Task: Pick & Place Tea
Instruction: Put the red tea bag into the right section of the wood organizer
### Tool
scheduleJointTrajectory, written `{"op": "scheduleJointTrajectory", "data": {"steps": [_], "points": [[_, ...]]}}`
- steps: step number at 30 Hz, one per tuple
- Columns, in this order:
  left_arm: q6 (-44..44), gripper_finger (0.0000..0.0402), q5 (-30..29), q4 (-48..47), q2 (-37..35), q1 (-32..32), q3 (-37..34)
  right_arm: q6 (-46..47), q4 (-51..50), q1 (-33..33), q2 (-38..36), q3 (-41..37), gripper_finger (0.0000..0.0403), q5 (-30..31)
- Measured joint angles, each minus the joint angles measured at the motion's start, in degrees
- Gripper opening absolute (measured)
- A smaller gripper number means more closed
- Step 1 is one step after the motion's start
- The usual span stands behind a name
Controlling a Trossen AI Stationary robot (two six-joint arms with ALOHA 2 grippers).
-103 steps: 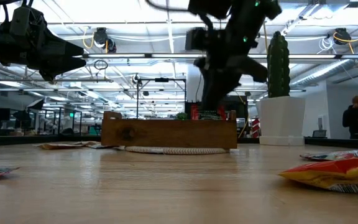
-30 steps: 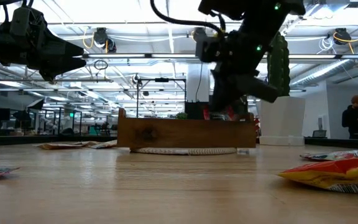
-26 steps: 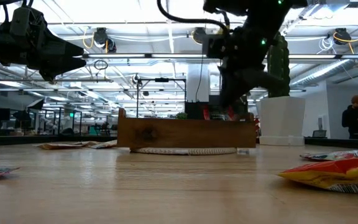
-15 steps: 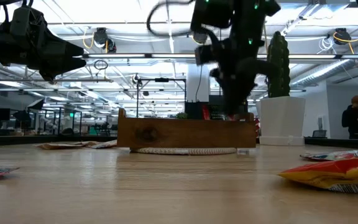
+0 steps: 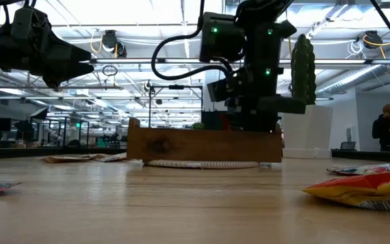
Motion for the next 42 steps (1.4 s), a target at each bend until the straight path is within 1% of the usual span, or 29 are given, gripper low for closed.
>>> {"op": "scheduleJointTrajectory", "data": {"steps": [3,5,11,15,30,39,42], "points": [[0.0,0.0239,0.02,0.0,0.0,-0.01,0.0,-0.08,0.48,0.97,-0.25,-0.19,0.0,5.9],[0.0,0.0239,0.02,0.0,0.0,0.01,0.0,0.1,0.89,1.47,-0.23,-0.23,0.0,8.63],[0.0,0.0239,0.02,0.0,0.0,0.01,-0.02,2.36,1.37,2.53,-0.25,-0.25,0.0,10.75],[0.0,0.0239,0.01,0.0,0.0,-0.01,-0.01,3.04,1.97,3.48,-0.28,-0.25,0.0,14.74],[0.0,0.0239,0.0,0.0,0.0,0.01,-0.02,2.95,1.97,5.62,-1.21,-0.25,0.0,14.81],[0.0,0.0239,0.01,-0.02,0.0,0.0,0.0,3.29,2.53,5.74,-6.69,-0.25,0.0,14.81],[0.0,0.0239,0.01,-0.02,0.0,0.01,0.0,5.81,1.47,6.86,-10.02,-0.25,0.0,14.76]]}}
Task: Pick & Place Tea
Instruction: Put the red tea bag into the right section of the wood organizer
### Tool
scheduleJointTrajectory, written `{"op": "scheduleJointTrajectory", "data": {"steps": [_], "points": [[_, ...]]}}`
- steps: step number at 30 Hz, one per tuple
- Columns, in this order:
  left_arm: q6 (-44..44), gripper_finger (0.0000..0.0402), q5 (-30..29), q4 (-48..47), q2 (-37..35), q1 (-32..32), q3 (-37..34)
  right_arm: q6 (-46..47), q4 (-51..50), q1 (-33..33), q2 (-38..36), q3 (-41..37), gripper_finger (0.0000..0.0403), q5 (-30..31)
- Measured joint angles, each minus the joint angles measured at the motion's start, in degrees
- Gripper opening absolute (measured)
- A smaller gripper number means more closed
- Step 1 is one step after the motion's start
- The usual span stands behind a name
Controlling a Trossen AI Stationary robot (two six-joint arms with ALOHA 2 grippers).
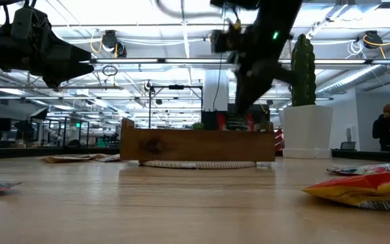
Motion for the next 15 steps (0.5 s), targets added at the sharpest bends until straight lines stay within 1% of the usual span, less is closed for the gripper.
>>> {"op": "scheduleJointTrajectory", "data": {"steps": [3,5,7,9,10,12,13,15], "points": [[0.0,0.0239,-0.01,0.0,0.0,0.0,0.0,5.5,-4.01,2.62,-4.35,0.0,0.0,-0.68],[0.0,0.0239,0.01,0.02,0.0,-0.02,-0.02,10.39,-7.25,4.69,-7.53,0.0,0.0,-5.03],[0.0,0.0239,0.0,0.01,0.0,-0.01,-0.01,17.67,-8.83,6.6,-10.25,-0.34,0.0,-9.95],[0.0,0.0239,-0.01,0.0,0.0,0.0,-0.01,26.31,-7.99,8.67,-13.15,-2.1,0.0001,-12.05],[0.0,0.0239,0.01,0.0,0.0,-0.02,0.0,29.5,-7.1,9.75,-14.38,-3.3,0.0004,-12.21],[0.0,0.0239,0.01,0.0,0.0,0.0,0.0,32.43,-3.15,12.42,-16.76,-6.77,0.0022,-12.26],[0.0,0.0239,-0.01,0.0,0.0,-0.01,-0.01,33.56,0.62,13.63,-17.61,-8.84,0.0036,-12.61],[0.0,0.0239,-0.01,0.0,0.0,0.0,-0.02,35.07,12.78,15.32,-18.62,-13.63,0.0075,-15.35]]}}
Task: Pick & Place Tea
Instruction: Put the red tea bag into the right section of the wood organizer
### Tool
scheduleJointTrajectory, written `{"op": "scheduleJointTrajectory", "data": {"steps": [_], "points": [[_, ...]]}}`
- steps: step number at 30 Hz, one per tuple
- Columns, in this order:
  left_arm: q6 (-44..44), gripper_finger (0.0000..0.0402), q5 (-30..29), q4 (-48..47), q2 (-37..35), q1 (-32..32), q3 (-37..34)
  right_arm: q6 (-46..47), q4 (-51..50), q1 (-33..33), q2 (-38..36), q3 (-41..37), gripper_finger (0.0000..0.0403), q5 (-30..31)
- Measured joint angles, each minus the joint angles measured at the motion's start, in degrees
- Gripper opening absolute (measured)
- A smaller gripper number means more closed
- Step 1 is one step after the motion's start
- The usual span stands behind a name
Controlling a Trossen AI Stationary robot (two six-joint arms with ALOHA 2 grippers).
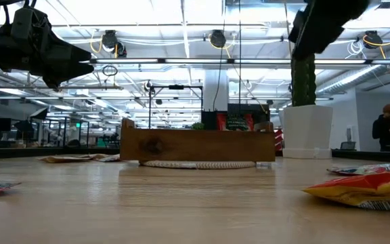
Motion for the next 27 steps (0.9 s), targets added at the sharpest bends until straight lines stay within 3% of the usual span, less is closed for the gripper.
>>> {"op": "scheduleJointTrajectory", "data": {"steps": [2,6,8,10,14,18,20,23,27], "points": [[0.0,0.0239,0.0,0.02,0.0,0.0,0.01,-0.9,17.28,1.05,-0.2,-5.6,0.0125,-5.11],[0.0,0.0239,0.02,0.01,0.0,0.0,0.0,-4.63,62.34,1.82,3.04,-13.99,0.0237,-16.69],[0.0,0.0239,0.02,0.02,0.0,-0.02,0.0,-5.68,71.62,2.13,4.26,-14.01,0.0272,-19.43],[0.0,0.0239,0.02,0.0,0.0,0.0,0.0,-8.48,62.7,2.93,4.19,-10.83,0.0281,-18.27],[0.0,0.0239,0.0,0.0,0.0,-0.01,0.0,-13.16,18.69,4.59,5.87,5.04,0.0258,-6.2],[0.0,0.0239,0.0,0.01,0.0,0.0,0.0,-3.09,-16.55,4.96,10.1,19.54,0.0237,4.79],[0.0,0.0239,0.0,0.0,0.0,-0.01,0.01,4.89,-25.87,4.66,12.28,21.39,0.0231,6.41],[0.0,0.0239,0.02,-0.02,0.0,-0.01,0.0,14.14,-35.19,3.97,14.96,19.4,0.0228,3.11],[0.0,0.0239,0.01,-0.01,0.0,-0.02,0.02,20.32,-36.4,3.12,16.89,11.89,0.0233,-4.23]]}}
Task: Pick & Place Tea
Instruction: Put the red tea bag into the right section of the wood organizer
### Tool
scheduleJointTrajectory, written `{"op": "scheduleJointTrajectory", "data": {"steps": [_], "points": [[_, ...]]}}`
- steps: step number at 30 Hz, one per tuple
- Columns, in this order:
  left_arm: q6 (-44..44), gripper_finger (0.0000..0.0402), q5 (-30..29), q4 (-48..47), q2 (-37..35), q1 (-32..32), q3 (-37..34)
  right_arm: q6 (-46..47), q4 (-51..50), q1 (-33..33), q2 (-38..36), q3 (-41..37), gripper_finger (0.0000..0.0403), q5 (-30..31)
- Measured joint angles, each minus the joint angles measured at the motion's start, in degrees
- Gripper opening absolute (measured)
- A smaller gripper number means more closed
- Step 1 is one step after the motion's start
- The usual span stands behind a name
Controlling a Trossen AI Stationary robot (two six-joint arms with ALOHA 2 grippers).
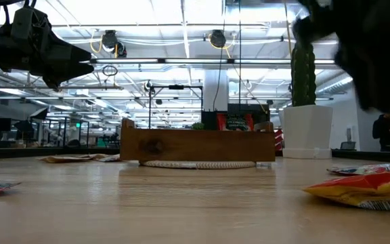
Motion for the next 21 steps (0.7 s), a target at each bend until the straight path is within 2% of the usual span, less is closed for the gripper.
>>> {"op": "scheduleJointTrajectory", "data": {"steps": [4,14,17,21], "points": [[0.0,0.0239,0.0,0.01,0.0,0.01,-0.01,5.15,6.3,-2.23,-1.36,-8.03,0.0233,-5.69],[0.0,0.0239,-0.01,0.02,0.0,0.02,-0.02,8.25,31.84,-3.81,-5.24,-23.42,0.0228,-5.89],[-0.01,0.0239,-0.01,0.0,0.0,0.01,0.0,8.44,35.29,-3.79,-5.42,-25.58,0.0225,-5.21],[0.0,0.0239,-0.01,0.0,0.0,0.01,-0.01,9.44,34.59,-3.75,-5.26,-27.18,0.0216,-3.65]]}}
